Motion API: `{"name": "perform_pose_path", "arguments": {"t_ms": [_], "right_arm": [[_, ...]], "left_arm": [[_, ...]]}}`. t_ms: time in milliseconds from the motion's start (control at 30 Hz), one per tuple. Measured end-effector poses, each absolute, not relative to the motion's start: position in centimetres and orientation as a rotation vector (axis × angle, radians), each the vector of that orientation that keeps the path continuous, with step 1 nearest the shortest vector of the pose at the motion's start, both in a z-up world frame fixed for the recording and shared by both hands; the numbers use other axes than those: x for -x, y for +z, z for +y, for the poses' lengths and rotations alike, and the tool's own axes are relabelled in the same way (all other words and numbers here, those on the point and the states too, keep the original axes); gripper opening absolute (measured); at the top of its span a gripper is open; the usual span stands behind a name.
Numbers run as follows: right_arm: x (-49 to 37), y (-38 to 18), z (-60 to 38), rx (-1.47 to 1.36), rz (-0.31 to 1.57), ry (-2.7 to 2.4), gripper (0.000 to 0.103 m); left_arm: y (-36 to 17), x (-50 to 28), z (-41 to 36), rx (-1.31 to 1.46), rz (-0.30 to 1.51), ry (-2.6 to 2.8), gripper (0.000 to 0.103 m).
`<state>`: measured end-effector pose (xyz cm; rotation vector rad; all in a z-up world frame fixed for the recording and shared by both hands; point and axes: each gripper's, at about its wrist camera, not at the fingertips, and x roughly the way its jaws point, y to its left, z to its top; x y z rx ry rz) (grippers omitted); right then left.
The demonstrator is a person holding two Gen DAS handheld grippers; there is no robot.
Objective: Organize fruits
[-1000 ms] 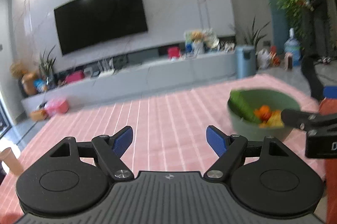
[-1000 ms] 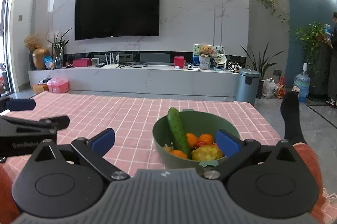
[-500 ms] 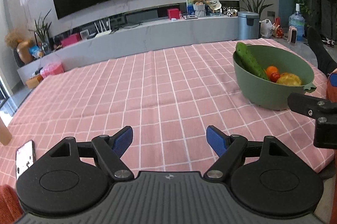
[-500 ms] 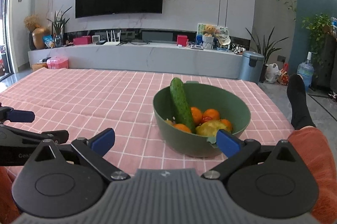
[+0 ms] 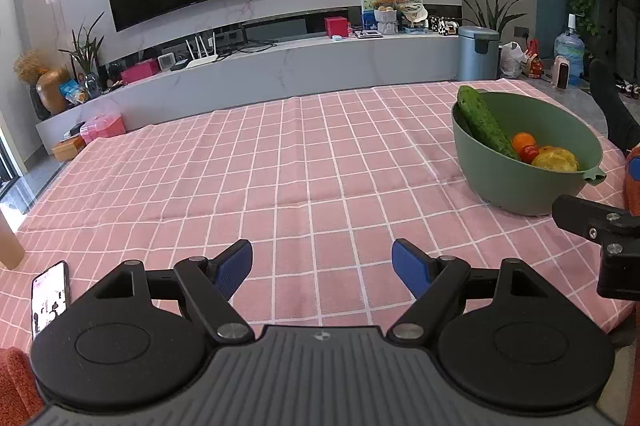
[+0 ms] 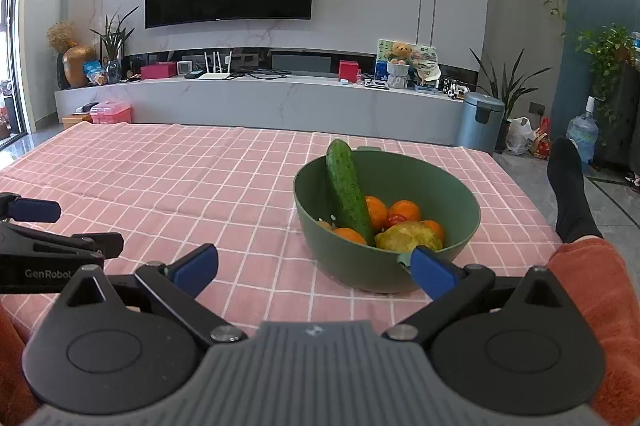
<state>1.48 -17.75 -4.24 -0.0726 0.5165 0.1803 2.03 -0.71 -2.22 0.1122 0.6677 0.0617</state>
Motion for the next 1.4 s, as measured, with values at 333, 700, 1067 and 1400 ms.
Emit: {"name": "perform_pose_path", "arguments": {"t_ms": [333, 700, 1067, 1400], "right_arm": [[-1.39, -4.21, -17.88, 0.065, 0.515, 0.187, 0.098], [-1.31, -4.3, -17.81, 0.065, 0.514, 0.189, 0.098], [-1.41, -4.26, -17.74, 0.062, 0.513, 0.192, 0.098], [-1.36, -4.26, -17.75, 0.058, 0.512, 0.195, 0.098]], "left_arm": [[-1.97, -2.1, -0.88, -0.111, 0.665, 0.058, 0.093], [-1.67, -2.28, -0.98, -0.108, 0.661, 0.059, 0.093], [-1.63, -2.25, -0.83, -0.103, 0.661, 0.065, 0.093], [-1.57, -2.29, -0.67, -0.101, 0.66, 0.067, 0.093]]}}
